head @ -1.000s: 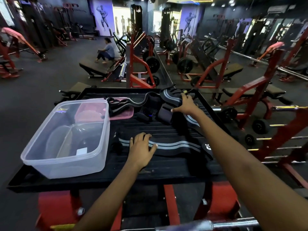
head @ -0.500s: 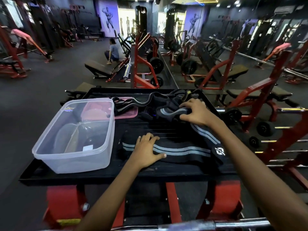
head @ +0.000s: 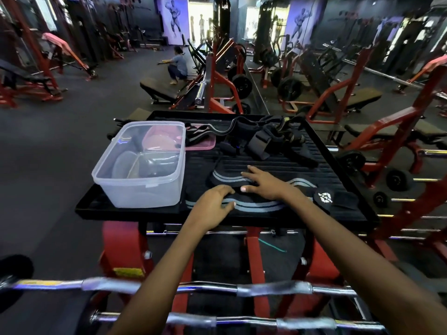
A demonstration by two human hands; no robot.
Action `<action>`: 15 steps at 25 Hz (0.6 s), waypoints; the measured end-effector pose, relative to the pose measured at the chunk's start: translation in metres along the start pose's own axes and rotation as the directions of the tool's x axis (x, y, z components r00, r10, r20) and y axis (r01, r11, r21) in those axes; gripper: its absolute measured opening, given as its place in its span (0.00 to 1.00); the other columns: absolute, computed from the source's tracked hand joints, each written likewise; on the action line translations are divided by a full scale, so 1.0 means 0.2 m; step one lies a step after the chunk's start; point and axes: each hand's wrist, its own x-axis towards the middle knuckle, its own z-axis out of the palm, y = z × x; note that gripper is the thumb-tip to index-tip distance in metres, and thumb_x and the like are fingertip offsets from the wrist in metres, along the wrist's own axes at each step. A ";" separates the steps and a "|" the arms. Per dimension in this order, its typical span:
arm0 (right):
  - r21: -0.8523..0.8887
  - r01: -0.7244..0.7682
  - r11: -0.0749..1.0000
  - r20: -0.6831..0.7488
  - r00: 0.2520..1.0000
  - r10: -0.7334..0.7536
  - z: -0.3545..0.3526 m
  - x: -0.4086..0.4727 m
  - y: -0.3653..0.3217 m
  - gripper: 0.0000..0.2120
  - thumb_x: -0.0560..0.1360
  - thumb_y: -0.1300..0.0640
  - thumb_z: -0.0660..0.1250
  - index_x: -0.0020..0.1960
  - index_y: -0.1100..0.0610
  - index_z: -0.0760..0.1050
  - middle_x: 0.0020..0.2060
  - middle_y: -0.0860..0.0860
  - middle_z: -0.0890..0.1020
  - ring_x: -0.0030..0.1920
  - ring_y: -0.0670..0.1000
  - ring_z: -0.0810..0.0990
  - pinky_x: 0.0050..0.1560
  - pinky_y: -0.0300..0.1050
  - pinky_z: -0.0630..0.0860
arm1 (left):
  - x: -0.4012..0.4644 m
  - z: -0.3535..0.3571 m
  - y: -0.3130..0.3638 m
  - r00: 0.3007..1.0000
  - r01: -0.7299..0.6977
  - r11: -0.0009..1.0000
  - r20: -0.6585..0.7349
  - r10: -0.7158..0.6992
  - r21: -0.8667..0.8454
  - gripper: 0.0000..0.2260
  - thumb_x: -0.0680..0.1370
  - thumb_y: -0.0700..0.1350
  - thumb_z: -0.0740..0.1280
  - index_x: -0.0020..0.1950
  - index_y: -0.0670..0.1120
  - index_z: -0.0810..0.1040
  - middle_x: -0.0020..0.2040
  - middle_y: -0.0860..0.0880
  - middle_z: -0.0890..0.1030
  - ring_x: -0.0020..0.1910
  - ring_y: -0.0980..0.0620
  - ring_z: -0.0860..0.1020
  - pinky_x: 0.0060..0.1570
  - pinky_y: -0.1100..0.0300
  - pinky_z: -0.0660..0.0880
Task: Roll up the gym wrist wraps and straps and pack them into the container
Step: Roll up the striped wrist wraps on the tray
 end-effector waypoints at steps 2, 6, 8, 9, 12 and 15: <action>-0.064 0.005 0.998 -0.014 1.000 -0.006 0.01 -0.02 -0.04 0.33 0.78 0.46 0.61 0.77 0.56 0.52 0.77 0.54 0.46 0.77 0.54 0.46 0.75 0.49 0.49 | -0.05 -0.02 0.00 0.997 0.049 0.998 -0.064 -0.047 0.030 0.15 0.76 0.47 0.66 0.62 0.46 0.75 0.61 0.50 0.77 0.61 0.50 0.75 0.61 0.58 0.70; -0.131 0.046 0.990 -0.069 0.996 -0.055 0.00 -0.08 -0.10 0.27 0.77 0.52 0.64 0.73 0.59 0.63 0.74 0.57 0.60 0.74 0.58 0.60 0.72 0.51 0.60 | -0.07 -0.10 -0.03 0.950 0.310 0.860 -0.108 -0.292 0.404 0.20 0.77 0.53 0.62 0.67 0.46 0.71 0.64 0.45 0.73 0.64 0.43 0.70 0.63 0.50 0.66; -0.134 0.123 0.983 -0.144 0.979 -0.142 0.04 -0.12 -0.16 0.20 0.76 0.53 0.65 0.66 0.59 0.71 0.64 0.58 0.72 0.66 0.58 0.70 0.65 0.49 0.67 | -0.07 -0.14 0.00 0.895 0.440 0.814 -0.113 -0.431 0.380 0.19 0.79 0.51 0.60 0.67 0.44 0.69 0.65 0.43 0.71 0.66 0.43 0.68 0.61 0.47 0.67; -0.116 0.159 0.980 -0.171 0.969 -0.177 0.07 -0.14 -0.20 0.18 0.76 0.54 0.66 0.62 0.60 0.74 0.60 0.58 0.74 0.62 0.57 0.72 0.62 0.47 0.69 | -0.08 -0.15 0.02 0.867 0.494 0.804 -0.117 -0.484 0.333 0.17 0.79 0.48 0.60 0.66 0.43 0.69 0.66 0.43 0.70 0.66 0.43 0.67 0.60 0.45 0.68; -0.019 0.181 0.983 -0.145 0.973 -0.182 0.13 -0.18 -0.30 0.20 0.75 0.51 0.67 0.62 0.62 0.73 0.57 0.58 0.75 0.59 0.56 0.73 0.58 0.42 0.66 | -0.09 -0.15 0.04 0.855 0.518 0.824 -0.183 -0.486 0.232 0.15 0.76 0.36 0.61 0.63 0.41 0.69 0.64 0.41 0.67 0.65 0.42 0.68 0.57 0.44 0.70; 0.044 0.184 0.982 -0.153 0.973 -0.176 0.17 -0.17 -0.36 0.31 0.72 0.43 0.69 0.69 0.58 0.67 0.63 0.57 0.71 0.66 0.55 0.67 0.67 0.46 0.64 | -0.07 -0.20 0.03 0.872 0.409 0.912 -0.300 -0.386 0.014 0.17 0.73 0.31 0.60 0.61 0.39 0.73 0.63 0.39 0.69 0.62 0.40 0.71 0.61 0.51 0.69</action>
